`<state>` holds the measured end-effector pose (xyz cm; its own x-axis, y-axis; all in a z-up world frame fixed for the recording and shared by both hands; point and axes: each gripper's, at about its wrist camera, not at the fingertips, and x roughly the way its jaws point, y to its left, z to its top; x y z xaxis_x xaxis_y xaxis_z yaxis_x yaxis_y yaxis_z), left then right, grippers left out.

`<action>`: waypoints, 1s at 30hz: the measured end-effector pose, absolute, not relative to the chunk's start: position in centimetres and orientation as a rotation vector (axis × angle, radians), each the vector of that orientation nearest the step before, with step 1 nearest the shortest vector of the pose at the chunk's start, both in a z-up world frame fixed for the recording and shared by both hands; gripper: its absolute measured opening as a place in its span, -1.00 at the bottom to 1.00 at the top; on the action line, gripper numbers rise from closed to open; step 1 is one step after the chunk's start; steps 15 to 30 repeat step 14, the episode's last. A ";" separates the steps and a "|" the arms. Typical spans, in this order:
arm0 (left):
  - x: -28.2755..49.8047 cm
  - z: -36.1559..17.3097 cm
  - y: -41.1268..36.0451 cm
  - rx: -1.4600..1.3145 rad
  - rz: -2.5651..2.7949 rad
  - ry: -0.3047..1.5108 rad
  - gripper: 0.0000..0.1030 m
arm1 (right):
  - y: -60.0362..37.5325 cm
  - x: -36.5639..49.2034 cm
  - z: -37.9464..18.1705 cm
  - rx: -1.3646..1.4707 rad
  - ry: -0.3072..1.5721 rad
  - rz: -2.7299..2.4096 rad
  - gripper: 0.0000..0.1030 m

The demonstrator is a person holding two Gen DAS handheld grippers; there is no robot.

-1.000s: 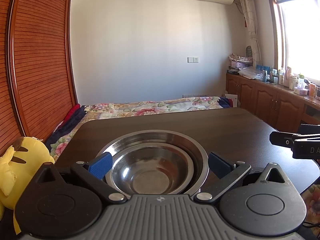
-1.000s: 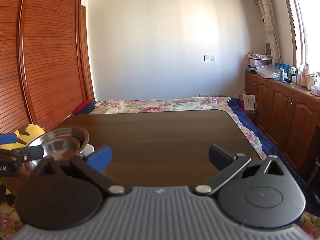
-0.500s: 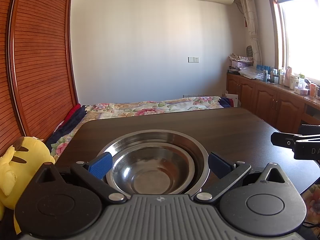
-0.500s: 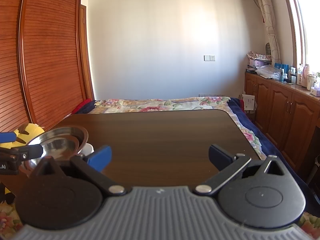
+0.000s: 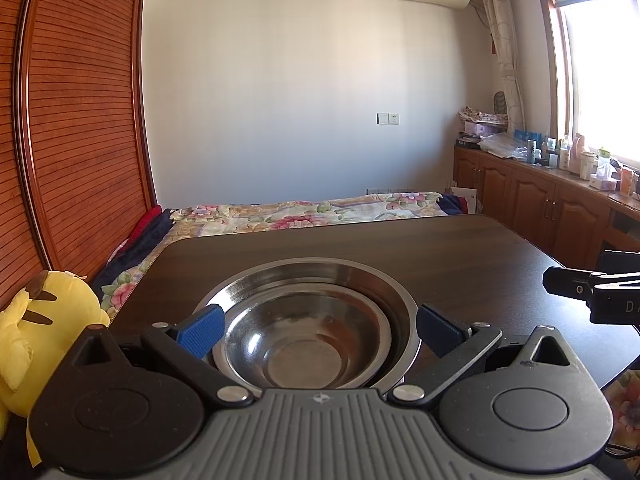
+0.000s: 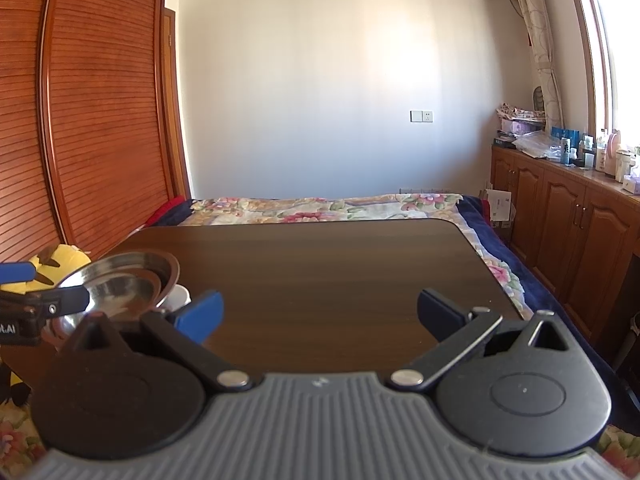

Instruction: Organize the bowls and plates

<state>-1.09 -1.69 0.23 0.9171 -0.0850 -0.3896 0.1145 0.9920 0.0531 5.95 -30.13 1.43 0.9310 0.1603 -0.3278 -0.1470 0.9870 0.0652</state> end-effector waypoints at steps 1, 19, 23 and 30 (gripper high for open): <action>-1.1 0.2 -1.7 0.075 -0.102 0.398 0.99 | -30.1 5.9 1.4 0.041 0.339 0.158 1.00; -1.0 0.1 -1.7 0.073 -0.102 0.404 0.99 | -30.3 5.9 1.5 0.044 0.339 0.160 1.00; -1.0 0.1 -1.7 0.073 -0.102 0.404 0.99 | -30.3 5.9 1.5 0.044 0.339 0.160 1.00; -1.0 0.1 -1.7 0.073 -0.102 0.404 0.99 | -30.3 5.9 1.5 0.044 0.339 0.160 1.00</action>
